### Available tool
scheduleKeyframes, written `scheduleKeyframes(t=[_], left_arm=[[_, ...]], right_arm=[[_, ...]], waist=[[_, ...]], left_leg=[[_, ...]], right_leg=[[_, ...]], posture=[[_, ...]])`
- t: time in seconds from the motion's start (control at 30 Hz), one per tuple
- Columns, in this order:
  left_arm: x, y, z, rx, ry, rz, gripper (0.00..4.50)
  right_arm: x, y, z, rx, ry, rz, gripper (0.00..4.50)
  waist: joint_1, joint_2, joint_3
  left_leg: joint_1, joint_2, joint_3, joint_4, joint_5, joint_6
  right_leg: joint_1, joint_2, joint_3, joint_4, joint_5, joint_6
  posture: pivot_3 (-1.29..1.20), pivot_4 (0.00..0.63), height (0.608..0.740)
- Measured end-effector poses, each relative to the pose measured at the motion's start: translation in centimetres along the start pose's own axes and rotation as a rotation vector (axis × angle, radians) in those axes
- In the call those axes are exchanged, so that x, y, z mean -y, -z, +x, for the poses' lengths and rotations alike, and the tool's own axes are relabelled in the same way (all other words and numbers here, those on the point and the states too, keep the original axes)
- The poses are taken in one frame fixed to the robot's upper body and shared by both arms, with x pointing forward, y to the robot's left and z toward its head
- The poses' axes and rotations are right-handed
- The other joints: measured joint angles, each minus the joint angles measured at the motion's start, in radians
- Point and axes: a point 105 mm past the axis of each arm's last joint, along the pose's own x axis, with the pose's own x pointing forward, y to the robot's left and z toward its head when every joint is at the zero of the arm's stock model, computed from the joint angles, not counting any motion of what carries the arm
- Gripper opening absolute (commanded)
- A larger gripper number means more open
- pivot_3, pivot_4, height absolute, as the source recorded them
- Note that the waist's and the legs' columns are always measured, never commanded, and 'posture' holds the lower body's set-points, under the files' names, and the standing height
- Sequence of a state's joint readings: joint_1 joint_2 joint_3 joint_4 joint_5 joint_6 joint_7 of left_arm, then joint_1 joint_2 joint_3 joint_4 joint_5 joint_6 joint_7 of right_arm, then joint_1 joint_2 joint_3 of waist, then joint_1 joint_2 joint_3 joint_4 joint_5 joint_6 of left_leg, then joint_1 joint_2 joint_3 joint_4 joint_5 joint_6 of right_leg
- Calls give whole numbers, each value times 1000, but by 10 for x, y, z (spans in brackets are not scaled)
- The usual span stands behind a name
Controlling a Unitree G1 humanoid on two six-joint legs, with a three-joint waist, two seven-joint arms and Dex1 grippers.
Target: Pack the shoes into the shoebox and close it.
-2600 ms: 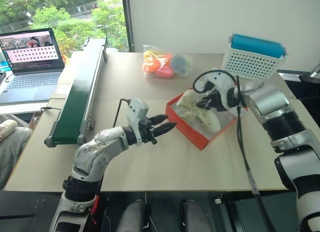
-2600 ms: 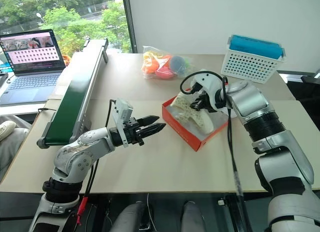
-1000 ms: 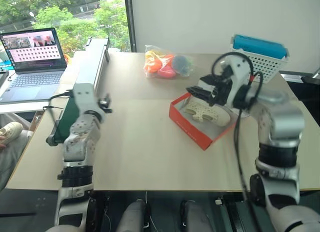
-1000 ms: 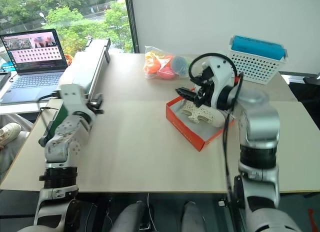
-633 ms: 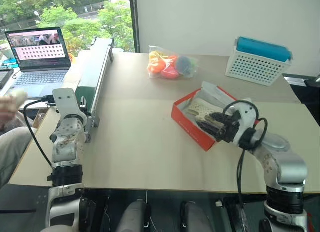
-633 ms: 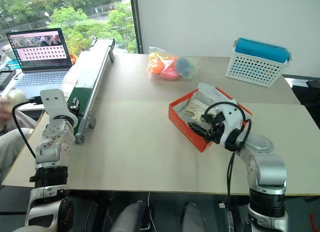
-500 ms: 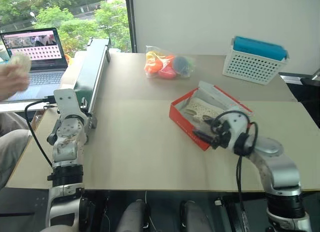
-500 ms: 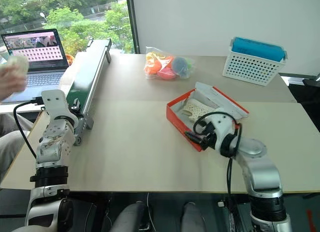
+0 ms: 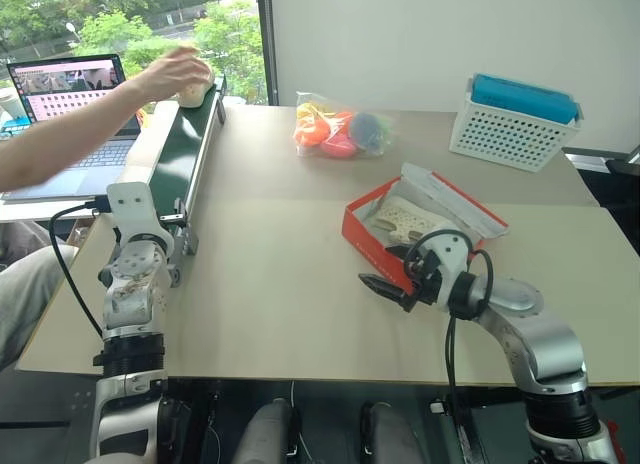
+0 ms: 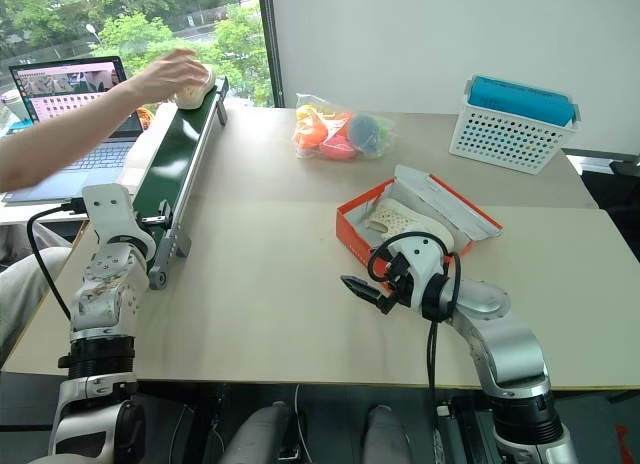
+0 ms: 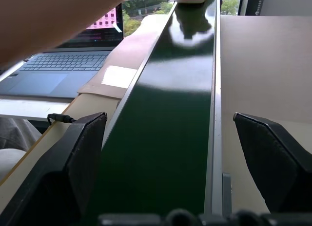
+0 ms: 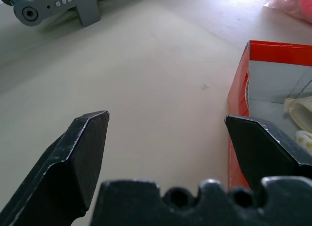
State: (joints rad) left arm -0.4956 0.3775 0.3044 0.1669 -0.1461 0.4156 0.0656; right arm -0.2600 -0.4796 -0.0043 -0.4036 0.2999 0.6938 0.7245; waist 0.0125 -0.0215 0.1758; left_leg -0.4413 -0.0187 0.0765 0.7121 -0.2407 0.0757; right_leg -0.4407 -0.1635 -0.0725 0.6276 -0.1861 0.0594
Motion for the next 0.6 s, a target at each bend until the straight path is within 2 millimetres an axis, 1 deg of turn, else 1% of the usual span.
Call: scheduleKeyframes(t=[0.17, 0.37, 0.6], left_arm=[[-3, 5, 0, -33, -11, -9, 4479], [-1, 6, 1, -45, -8, -15, 4479], [0, 11, 4, -69, 0, -18, 4479]], right_arm=[[3, -2, 7, -3, 56, -26, 4500], [4, -6, 10, 11, 83, -27, 4500], [-1, -2, 16, -6, 77, -9, 4500]], waist=[[0, 0, 0], [1, -1, 0], [-1, -1, 0]], left_leg=[[0, 0, 0, 0, 0, 0], [0, 0, 0, 0, 1, 1], [0, 0, 0, 0, 1, 1]], right_leg=[[0, 0, 0, 0, 0, 0], [0, 0, 0, 0, 0, 0], [0, 0, 0, 0, 0, 0]], posture=[[0, 150, 699], [0, 150, 699], [0, 150, 699]])
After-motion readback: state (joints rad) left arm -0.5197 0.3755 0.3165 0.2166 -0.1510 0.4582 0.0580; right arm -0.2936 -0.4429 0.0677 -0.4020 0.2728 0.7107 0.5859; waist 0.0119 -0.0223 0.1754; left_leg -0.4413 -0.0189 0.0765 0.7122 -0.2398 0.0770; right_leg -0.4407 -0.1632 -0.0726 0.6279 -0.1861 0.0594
